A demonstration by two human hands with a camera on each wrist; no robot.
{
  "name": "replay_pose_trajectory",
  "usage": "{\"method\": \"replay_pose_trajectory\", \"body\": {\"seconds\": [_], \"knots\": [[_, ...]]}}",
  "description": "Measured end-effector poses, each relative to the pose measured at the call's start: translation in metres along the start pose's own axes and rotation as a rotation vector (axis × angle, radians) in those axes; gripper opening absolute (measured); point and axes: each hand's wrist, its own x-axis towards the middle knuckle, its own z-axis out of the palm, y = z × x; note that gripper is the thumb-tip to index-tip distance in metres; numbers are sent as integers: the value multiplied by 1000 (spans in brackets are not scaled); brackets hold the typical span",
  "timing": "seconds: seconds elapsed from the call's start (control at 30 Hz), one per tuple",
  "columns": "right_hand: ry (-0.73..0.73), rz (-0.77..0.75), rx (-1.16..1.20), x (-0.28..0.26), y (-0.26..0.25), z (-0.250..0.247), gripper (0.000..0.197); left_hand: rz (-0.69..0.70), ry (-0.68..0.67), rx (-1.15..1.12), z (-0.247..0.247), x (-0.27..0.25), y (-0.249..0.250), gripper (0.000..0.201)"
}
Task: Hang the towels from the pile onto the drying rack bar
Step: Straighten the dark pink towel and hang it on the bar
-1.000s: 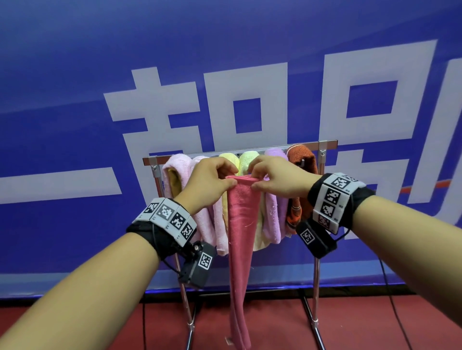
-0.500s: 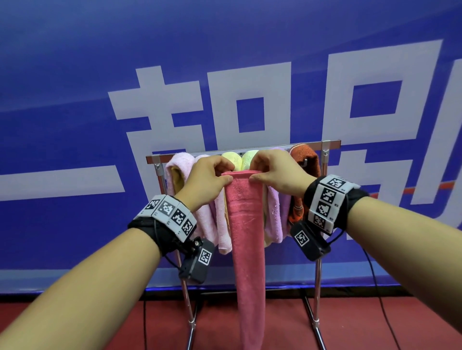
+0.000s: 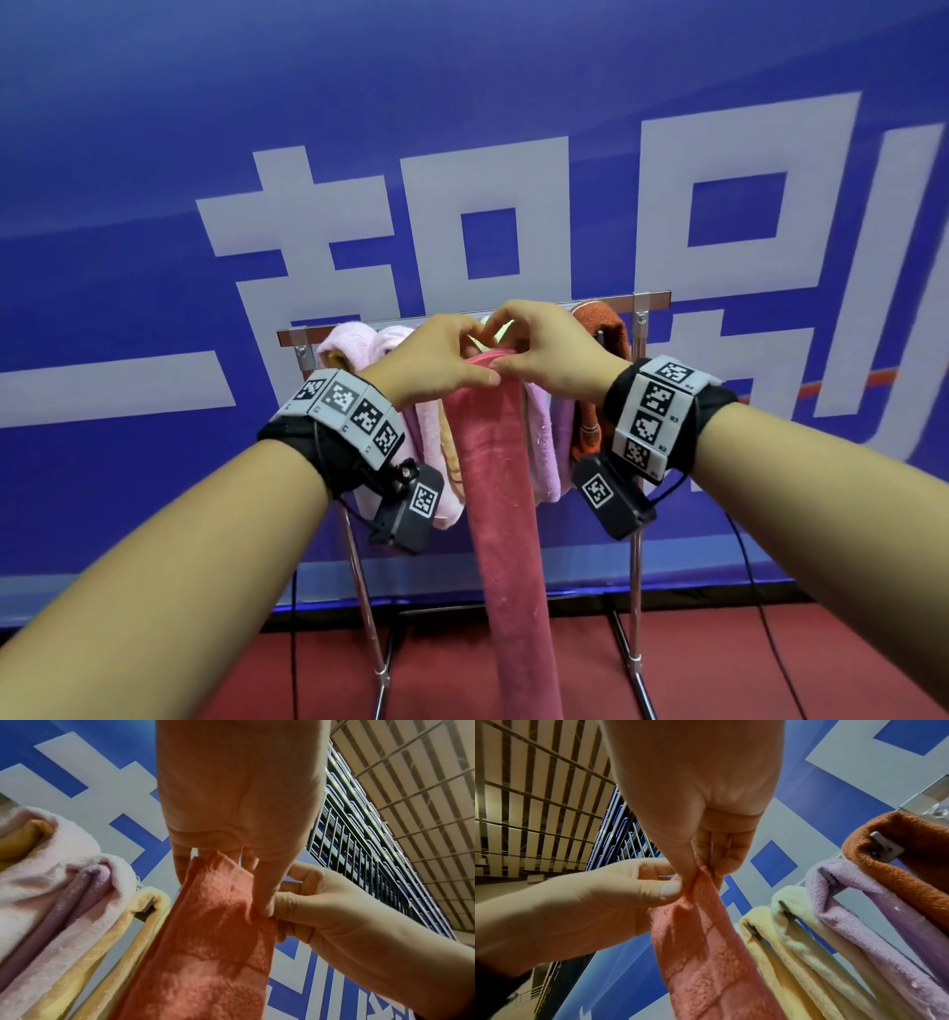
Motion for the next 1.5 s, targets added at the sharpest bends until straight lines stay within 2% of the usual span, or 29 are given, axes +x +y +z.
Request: {"method": "replay_pose_trajectory", "body": {"seconds": [0.1,0.17,0.27,0.4,0.5,0.6,0.73,0.97,1.1,1.23,1.3,1.4,1.5], "knots": [[-17,12,38,-9,3,-7,29,12,-25,168,3,3,5,14],[6,19,68,-15,5,-10,30,11,-16,196,6,3,10,8],[25,90,112,-24,11,-10,31,9,44,154,7,5,18,7],[-102,199,228,-43,24,0,29,7,153,157,1,11,32,10],[-177,206,312,-52,29,11,24,13,224,171,-6,15,41,15],[-150,234,325,-48,36,21,22,13,315,156,-16,18,44,20],[-168,271,324,-47,46,40,25,4,474,14,-37,19,43,7],[-205,291,292,-46,55,69,20,44,573,-70,-62,11,47,14],[-160,279,260,-42,56,77,29,11,648,-53,-76,4,33,21],[-208,238,71,-41,63,83,54,-18,740,-104,-86,-2,24,18],[-223,262,7,-46,67,84,48,-35,791,-132,-92,-5,21,15],[-227,326,-96,-56,69,82,16,-68,910,-148,-105,-8,15,14],[-162,359,-155,-57,80,77,16,-77,979,-110,-112,-12,7,15]]}}
